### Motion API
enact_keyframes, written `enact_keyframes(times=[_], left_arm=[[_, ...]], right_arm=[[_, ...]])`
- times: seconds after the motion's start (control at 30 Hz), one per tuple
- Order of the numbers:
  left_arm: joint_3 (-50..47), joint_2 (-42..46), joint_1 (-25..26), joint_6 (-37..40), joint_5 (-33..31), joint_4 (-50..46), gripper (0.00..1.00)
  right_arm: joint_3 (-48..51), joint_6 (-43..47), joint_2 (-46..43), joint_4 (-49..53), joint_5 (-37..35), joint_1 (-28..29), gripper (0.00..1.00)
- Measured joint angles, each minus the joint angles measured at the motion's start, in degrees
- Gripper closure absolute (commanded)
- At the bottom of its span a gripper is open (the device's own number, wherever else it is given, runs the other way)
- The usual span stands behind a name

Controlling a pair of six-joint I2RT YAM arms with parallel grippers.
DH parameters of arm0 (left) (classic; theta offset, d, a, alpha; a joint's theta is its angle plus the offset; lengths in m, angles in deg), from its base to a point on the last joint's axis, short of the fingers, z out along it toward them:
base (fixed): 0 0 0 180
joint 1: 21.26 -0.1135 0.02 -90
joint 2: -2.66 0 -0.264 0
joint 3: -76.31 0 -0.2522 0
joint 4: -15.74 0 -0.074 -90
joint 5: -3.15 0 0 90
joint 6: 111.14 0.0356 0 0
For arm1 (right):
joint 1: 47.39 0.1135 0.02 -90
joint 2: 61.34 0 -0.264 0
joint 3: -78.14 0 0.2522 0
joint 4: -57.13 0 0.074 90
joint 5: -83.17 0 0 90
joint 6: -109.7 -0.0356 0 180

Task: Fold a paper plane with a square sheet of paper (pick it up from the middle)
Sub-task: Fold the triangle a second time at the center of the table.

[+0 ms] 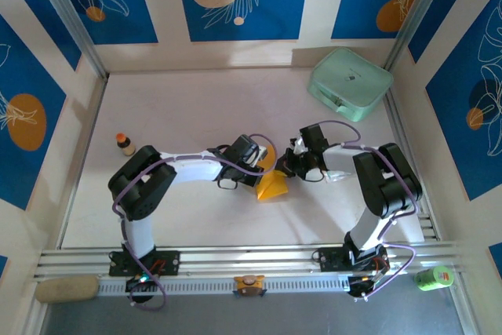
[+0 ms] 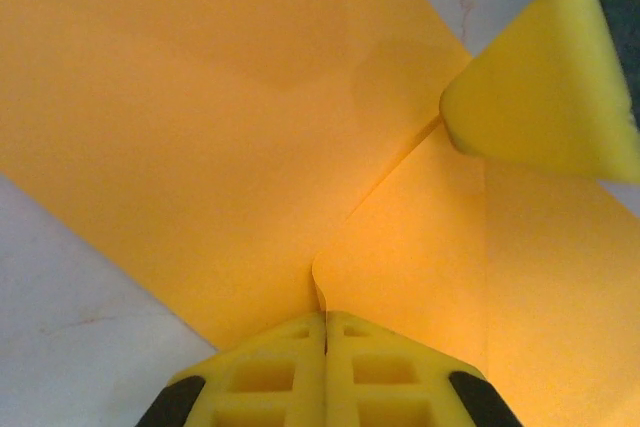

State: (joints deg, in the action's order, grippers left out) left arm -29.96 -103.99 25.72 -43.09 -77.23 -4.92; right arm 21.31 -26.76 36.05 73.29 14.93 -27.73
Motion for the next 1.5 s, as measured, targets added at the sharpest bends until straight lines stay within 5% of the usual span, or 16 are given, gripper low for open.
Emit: enact_keyframes(times=[1.23, 1.5], left_arm=[[0.0, 0.0, 0.0, 0.0, 0.2, 0.0, 1.00], [0.8, 0.5, 0.0, -0.8, -0.4, -2.0, 0.64]], right_arm=[[2.6, -1.2, 0.9, -2.6, 1.9, 4.0, 0.97], [3.3, -1.6, 0.9, -4.3, 2.5, 3.7, 0.98]])
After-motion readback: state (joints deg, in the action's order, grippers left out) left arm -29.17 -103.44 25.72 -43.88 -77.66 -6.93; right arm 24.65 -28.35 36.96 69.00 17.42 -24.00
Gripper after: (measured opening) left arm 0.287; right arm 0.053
